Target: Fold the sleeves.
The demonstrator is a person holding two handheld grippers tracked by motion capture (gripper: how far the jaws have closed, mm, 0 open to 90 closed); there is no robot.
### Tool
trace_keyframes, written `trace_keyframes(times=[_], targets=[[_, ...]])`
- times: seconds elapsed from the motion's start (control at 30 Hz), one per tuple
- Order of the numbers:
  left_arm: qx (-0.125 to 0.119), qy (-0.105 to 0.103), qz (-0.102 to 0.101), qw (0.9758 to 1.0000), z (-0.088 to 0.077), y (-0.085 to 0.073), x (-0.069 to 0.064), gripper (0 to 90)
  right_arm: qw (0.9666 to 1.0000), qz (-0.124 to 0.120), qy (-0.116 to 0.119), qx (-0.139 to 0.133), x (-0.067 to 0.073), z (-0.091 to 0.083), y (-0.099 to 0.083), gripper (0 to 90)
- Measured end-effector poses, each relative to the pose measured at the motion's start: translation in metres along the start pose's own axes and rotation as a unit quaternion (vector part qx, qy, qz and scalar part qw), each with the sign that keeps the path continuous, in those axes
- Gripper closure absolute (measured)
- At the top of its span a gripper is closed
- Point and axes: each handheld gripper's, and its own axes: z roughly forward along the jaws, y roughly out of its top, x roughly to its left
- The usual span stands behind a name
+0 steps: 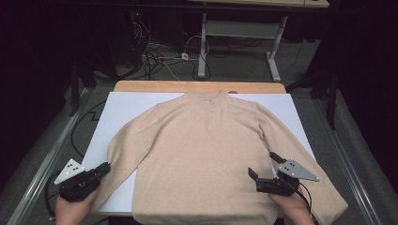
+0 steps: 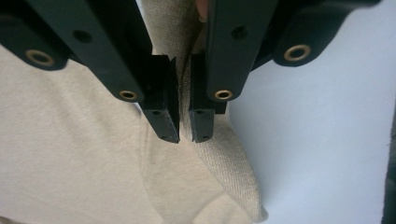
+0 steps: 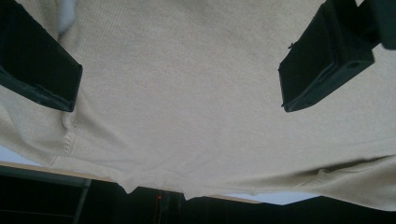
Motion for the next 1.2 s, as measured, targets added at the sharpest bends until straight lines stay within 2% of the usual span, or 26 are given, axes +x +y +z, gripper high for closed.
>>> trace_keyframes(times=[0.13,0.33,0.53,0.7,0.9,1.2], targets=[[-0.016,-0.013,-0.005,0.9998,0.001,0.002,-0.005,80.3,1.0000,0.000,-0.001,0.000,0.000,0.000,0.000,0.3],[-0.022,-0.020,0.005,0.9995,0.007,0.005,-0.018,80.4,1.0000,-0.001,0.002,-0.004,0.003,-0.001,0.001,0.3],[-0.033,-0.031,0.014,0.9989,0.009,0.017,-0.028,80.3,1.0000,-0.003,0.003,-0.004,0.004,-0.003,0.000,0.2],[-0.042,-0.041,0.010,0.9982,0.010,0.025,-0.031,80.3,1.0000,-0.004,0.003,-0.006,0.006,-0.005,0.000,0.3],[-0.047,-0.053,0.033,0.9969,0.017,0.040,-0.044,80.3,1.0000,0.000,0.000,-0.008,0.004,-0.006,0.000,0.3],[-0.041,-0.078,0.063,0.9941,0.039,0.059,-0.071,80.4,1.0000,-0.002,0.002,-0.006,0.005,-0.006,-0.001,0.3]])
